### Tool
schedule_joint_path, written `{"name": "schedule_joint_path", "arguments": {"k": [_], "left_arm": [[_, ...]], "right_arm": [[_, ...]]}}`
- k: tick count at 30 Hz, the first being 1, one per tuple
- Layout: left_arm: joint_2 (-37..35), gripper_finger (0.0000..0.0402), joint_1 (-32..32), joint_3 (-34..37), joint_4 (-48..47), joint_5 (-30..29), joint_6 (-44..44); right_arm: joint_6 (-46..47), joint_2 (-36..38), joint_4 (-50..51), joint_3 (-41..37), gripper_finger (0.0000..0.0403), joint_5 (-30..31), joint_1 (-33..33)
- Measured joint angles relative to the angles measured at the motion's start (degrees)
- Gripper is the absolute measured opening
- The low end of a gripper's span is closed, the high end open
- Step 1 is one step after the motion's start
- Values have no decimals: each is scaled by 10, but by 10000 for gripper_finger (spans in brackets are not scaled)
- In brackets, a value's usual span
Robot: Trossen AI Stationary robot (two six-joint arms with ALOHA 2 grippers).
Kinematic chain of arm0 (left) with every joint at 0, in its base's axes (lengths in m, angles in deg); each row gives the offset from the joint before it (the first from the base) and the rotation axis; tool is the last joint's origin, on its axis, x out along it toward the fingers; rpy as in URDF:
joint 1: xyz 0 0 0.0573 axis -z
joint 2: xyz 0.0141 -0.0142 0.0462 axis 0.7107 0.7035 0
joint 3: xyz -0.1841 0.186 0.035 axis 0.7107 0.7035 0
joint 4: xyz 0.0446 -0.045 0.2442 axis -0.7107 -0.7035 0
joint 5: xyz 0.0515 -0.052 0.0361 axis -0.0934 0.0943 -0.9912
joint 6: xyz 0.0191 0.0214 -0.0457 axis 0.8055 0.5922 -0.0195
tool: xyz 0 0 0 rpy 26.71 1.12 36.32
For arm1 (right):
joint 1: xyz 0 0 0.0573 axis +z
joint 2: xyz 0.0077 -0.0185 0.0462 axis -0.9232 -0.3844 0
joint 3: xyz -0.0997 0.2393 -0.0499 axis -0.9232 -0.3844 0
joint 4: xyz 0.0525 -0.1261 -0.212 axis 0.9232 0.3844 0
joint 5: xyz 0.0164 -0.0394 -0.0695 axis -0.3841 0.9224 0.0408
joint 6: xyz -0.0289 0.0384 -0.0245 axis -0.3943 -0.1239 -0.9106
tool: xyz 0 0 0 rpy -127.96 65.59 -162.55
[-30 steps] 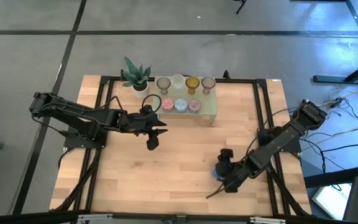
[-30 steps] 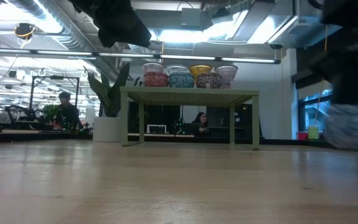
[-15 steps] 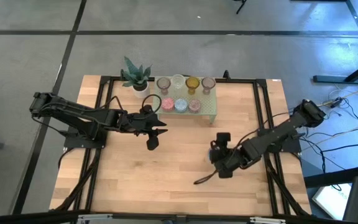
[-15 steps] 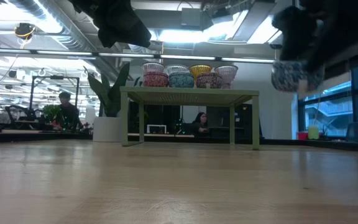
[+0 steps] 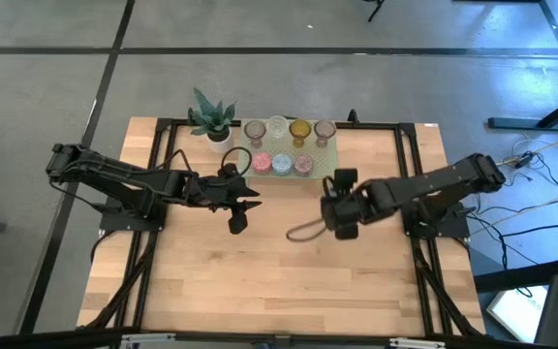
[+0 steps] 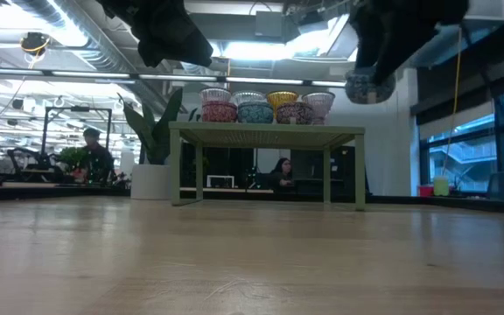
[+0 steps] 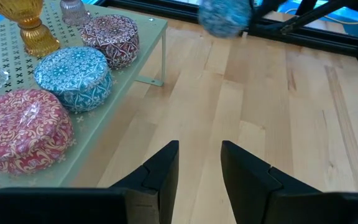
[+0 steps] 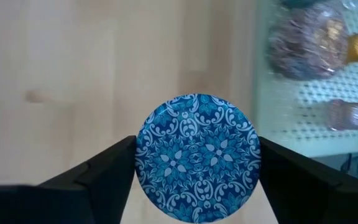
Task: Pick & Place candle stick holders
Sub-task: Put the blue scented candle on the shelf
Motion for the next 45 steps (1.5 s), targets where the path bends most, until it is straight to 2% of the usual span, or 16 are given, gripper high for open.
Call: {"name": "schedule_joint_path", "arguments": {"k": [10,19,22,25,32,35,45], "left_arm": [[0,116,0,0,0,0,0],[0,116,0,0,0,0,0],[0,116,0,0,0,0,0],[0,116,0,0,0,0,0],[0,116,0,0,0,0,0],[0,116,0,0,0,0,0],[0,116,0,0,0,0,0]], "right_arm": [[-60,3,-12,0,308,-1,-115],[-90,3,-63,0,309,-3,-186],[-92,3,-77,0,310,-25,-205],[-93,3,-96,0,310,-65,-221],[-78,3,-108,-4,310,-94,-249],[-48,2,-109,-6,310,-99,-258],[-41,2,-120,-6,310,-112,-259]]}}
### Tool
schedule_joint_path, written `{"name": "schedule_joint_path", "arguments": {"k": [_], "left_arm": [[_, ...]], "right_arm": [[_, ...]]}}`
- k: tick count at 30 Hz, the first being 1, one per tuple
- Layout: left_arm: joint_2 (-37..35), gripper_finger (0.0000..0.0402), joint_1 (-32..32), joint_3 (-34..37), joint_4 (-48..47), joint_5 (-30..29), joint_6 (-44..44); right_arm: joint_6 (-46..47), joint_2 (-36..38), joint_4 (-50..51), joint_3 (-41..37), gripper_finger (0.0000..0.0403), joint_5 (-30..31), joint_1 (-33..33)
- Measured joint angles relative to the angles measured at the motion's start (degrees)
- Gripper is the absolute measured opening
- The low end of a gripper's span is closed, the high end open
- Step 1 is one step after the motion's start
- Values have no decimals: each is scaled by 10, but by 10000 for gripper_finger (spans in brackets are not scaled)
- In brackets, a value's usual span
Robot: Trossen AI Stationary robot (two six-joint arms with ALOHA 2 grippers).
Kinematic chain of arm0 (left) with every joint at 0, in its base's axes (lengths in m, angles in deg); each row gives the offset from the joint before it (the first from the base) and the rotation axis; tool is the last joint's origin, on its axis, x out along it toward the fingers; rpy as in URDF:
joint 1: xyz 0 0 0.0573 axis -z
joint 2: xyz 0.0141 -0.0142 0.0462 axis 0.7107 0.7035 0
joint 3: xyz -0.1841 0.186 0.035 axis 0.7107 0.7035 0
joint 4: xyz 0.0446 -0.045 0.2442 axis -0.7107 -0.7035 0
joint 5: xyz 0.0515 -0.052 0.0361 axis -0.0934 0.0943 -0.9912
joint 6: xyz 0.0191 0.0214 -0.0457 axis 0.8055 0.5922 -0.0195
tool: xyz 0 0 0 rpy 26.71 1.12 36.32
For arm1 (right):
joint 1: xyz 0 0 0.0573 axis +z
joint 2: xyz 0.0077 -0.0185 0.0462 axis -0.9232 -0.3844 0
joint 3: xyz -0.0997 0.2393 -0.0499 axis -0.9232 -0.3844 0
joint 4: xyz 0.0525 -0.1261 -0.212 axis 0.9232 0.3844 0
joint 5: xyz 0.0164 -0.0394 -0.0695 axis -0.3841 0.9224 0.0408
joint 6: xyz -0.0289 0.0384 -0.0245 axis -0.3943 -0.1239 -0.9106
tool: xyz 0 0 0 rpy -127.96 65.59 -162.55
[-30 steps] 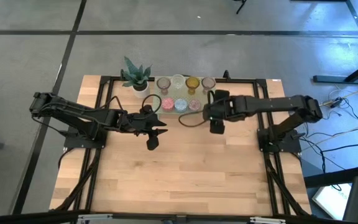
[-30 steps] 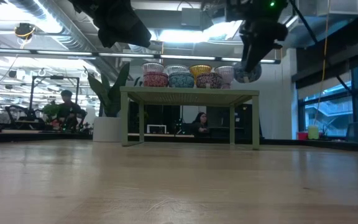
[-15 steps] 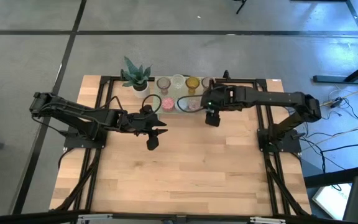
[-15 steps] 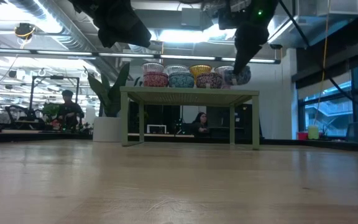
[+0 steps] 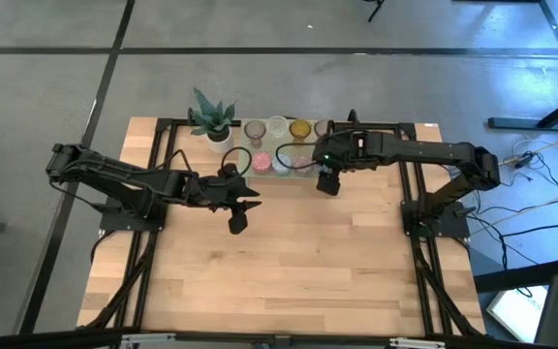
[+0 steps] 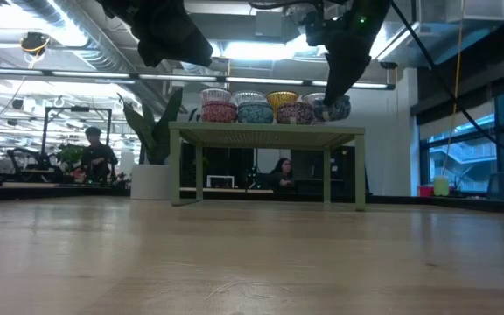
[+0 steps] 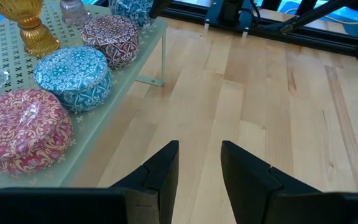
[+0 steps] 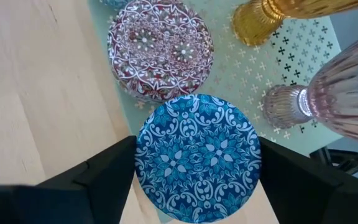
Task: Pick & Place candle stick holders
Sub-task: Put the blue scented candle on the shelf
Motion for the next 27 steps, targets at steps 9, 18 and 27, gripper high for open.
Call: {"name": "schedule_joint_path", "arguments": {"k": [9,18,27], "left_arm": [[0,116,0,0,0,0,0],[0,116,0,0,0,0,0],[0,116,0,0,0,0,0]], "right_arm": [[8,0,10,0,310,0,0],[23,-4,12,0,310,-1,0],[24,-4,11,0,310,-2,0]]}}
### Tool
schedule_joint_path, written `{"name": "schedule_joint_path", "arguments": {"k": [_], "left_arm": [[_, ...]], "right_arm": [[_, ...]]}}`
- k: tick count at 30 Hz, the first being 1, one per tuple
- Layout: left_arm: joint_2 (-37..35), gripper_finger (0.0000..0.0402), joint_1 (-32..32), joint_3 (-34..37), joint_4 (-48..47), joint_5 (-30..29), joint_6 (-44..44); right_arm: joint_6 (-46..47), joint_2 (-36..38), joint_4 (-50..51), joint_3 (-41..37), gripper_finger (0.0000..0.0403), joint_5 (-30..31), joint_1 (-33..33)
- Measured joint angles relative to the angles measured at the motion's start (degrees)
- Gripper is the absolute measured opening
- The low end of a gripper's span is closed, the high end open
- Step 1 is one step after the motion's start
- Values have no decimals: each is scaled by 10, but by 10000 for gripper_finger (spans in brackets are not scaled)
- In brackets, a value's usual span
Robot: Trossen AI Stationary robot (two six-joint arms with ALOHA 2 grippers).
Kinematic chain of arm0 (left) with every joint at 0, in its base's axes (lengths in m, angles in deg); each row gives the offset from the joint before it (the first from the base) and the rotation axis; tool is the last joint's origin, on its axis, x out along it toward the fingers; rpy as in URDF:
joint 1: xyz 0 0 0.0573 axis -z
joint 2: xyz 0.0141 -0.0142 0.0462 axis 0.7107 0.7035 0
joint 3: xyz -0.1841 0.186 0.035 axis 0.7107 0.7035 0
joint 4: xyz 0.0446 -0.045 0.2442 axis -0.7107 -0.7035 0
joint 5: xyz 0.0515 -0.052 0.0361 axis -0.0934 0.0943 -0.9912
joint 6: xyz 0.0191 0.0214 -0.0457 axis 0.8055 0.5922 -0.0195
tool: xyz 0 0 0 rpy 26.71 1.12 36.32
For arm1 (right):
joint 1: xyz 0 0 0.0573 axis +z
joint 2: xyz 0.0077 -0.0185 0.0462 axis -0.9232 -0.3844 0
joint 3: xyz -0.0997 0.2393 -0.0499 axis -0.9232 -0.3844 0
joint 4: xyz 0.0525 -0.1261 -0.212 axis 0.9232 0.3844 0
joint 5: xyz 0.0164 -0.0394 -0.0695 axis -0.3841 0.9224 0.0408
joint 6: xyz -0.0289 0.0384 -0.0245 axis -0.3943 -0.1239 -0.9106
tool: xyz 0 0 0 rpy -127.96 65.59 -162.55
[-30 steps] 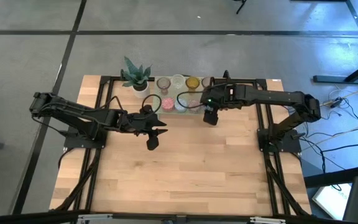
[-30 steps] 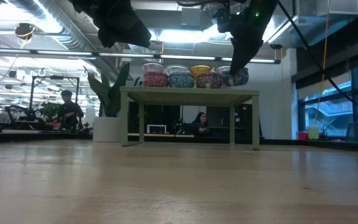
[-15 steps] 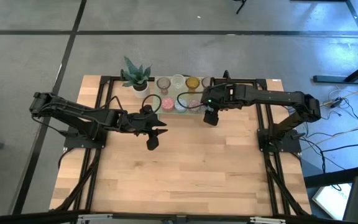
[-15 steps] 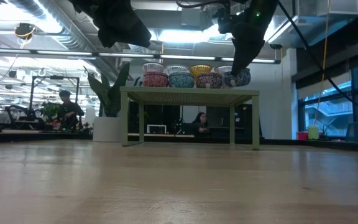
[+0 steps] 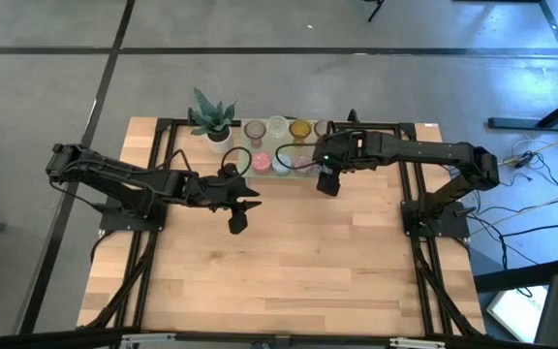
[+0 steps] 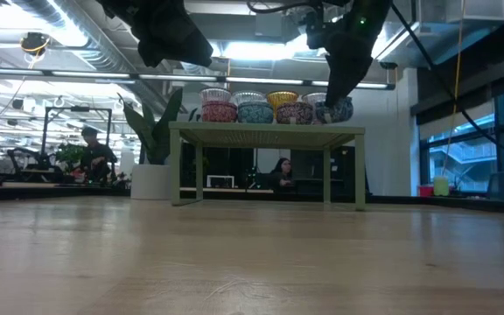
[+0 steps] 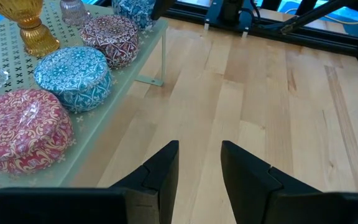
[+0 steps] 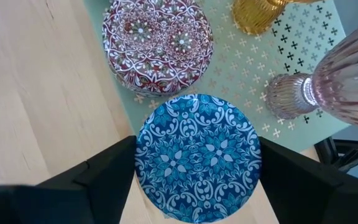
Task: Pick & Place candle stick holders
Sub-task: Put the blue scented candle on the shelf
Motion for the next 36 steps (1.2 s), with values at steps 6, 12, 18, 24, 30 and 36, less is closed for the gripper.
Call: {"name": "schedule_joint_path", "arguments": {"k": [6,12,18,24,30,36], "left_arm": [[0,116,0,0,0,0,0],[0,116,0,0,0,0,0],[0,116,0,0,0,0,0],[0,116,0,0,0,0,0],[0,116,0,0,0,0,0],[0,116,0,0,0,0,-10]], "right_arm": [[1,0,-6,-3,310,-10,0],[-11,3,-30,-28,310,-6,0],[-28,3,-35,-31,310,-6,0],[-30,3,-37,-31,310,-6,0],[-31,2,-37,-32,311,-10,0],[-31,2,-36,-32,311,-10,0]]}}
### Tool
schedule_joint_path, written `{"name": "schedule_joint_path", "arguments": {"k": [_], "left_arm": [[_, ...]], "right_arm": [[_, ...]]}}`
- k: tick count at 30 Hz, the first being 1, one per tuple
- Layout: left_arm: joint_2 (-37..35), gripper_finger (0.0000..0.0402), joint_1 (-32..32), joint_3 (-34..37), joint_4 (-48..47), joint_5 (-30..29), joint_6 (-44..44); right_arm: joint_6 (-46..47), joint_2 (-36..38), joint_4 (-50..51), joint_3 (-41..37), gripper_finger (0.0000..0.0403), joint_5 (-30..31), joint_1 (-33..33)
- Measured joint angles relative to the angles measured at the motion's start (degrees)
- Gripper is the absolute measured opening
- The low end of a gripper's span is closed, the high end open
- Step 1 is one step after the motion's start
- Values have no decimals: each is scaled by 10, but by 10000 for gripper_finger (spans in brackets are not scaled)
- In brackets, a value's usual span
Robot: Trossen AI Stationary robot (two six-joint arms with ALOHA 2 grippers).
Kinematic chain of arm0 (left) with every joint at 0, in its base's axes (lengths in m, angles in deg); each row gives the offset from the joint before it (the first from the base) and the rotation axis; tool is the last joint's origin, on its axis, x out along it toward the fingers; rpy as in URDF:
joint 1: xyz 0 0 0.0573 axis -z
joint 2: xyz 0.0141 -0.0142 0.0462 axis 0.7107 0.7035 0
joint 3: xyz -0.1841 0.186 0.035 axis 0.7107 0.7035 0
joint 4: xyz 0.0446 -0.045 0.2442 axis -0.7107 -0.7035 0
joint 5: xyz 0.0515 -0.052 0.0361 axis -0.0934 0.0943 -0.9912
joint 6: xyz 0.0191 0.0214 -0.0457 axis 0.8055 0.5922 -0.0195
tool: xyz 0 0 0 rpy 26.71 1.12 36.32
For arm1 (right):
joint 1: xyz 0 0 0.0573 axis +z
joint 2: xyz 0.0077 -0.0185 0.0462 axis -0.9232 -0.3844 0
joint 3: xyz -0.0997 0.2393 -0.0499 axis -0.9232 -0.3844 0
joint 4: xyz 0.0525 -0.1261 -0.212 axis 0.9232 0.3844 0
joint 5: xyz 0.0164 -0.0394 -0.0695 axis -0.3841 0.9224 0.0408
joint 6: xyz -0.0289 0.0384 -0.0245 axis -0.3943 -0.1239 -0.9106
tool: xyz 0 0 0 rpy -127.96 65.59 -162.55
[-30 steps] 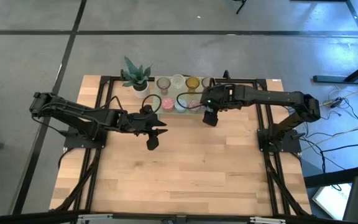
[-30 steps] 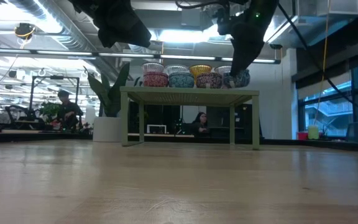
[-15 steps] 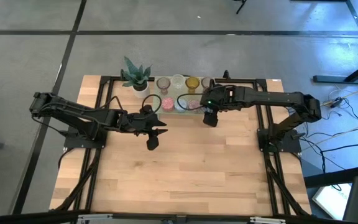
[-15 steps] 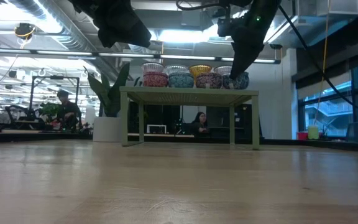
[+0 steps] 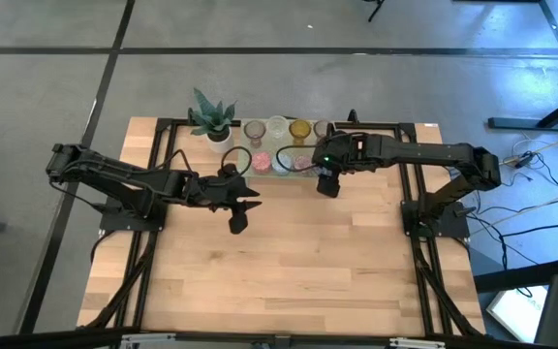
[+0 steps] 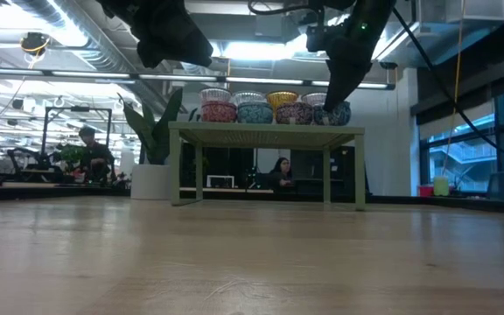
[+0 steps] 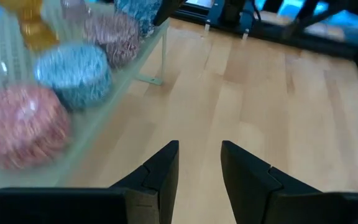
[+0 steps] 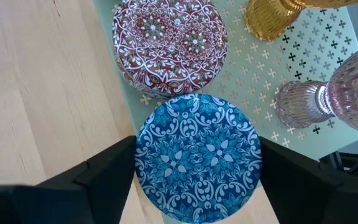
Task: Pick & Place candle stick holders
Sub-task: Put the blue scented candle on the shelf
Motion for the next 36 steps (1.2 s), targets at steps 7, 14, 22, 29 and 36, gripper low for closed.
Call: {"name": "schedule_joint_path", "arguments": {"k": [7,14,22,29,36], "left_arm": [[0,116,0,0,24,49,-318],[0,116,0,0,22,49,-355],[0,116,4,0,20,184,-367],[1,116,4,0,8,219,-170],[1,116,3,0,8,180,-64]], "right_arm": [[-14,-1,-4,0,311,4,0],[-16,-1,-4,-1,311,5,0],[-16,-1,-4,-1,311,7,0],[-16,-2,-4,-1,311,7,0],[-16,-2,-4,-1,311,7,0]]}}
